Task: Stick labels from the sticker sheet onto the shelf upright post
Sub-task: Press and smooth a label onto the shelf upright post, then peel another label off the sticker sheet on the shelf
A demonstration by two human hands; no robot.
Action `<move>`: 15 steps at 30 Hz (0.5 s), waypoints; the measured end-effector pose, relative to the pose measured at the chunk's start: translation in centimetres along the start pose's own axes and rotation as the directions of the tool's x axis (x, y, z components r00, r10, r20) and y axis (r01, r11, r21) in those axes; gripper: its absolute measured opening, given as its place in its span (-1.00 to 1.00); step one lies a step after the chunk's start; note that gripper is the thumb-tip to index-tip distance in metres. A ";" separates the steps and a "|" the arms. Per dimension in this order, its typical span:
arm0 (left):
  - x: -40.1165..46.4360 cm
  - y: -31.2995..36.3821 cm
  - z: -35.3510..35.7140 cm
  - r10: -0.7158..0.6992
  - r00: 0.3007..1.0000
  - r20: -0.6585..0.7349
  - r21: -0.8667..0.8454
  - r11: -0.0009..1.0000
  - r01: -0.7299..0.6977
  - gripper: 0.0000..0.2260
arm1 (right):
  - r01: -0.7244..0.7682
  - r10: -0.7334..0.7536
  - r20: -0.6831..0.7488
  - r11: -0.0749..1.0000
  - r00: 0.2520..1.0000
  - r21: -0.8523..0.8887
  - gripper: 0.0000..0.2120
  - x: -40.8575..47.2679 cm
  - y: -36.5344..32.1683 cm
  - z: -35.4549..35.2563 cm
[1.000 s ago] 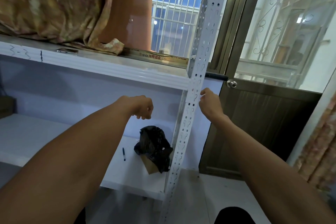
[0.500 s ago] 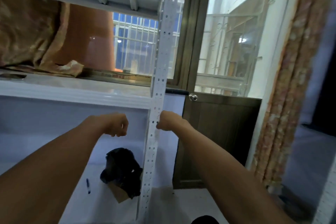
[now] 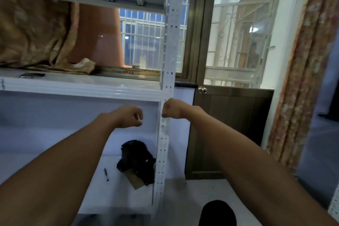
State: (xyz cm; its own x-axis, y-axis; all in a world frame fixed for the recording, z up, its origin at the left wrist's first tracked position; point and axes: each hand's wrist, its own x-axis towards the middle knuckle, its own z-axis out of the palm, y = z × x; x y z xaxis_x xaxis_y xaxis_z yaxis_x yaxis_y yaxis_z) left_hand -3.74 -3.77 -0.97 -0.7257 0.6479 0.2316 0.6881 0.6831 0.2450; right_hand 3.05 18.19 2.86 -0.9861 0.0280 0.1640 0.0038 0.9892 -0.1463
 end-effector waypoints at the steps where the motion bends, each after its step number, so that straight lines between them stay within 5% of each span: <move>1: -0.3 -0.6 0.4 -0.012 1.000 -0.004 -0.001 1.000 0.012 -0.80 | 0.012 -0.012 0.000 1.000 1.000 0.020 -0.74 0.2 -0.4 0.5; 9: -3.4 -6.9 5.4 -0.124 0.991 0.041 -0.039 0.991 0.126 -0.69 | 0.093 -0.100 0.060 0.990 0.993 0.109 -0.85 2.3 -2.9 8.5; 15: -7.1 -13.1 10.7 -0.250 0.961 0.120 -0.067 0.963 0.259 -0.72 | 0.089 -0.109 0.185 0.990 0.977 0.113 -0.73 4.1 -4.5 17.2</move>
State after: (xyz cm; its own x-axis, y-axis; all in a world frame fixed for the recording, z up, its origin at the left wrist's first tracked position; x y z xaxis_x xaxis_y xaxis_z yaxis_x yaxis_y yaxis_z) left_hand -7.56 -13.73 -15.90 -0.8694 0.4918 0.0481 0.4746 0.8037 0.3589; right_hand -3.86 11.38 -12.61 -0.9942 -0.1070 -0.0044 -0.1028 0.9651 -0.2408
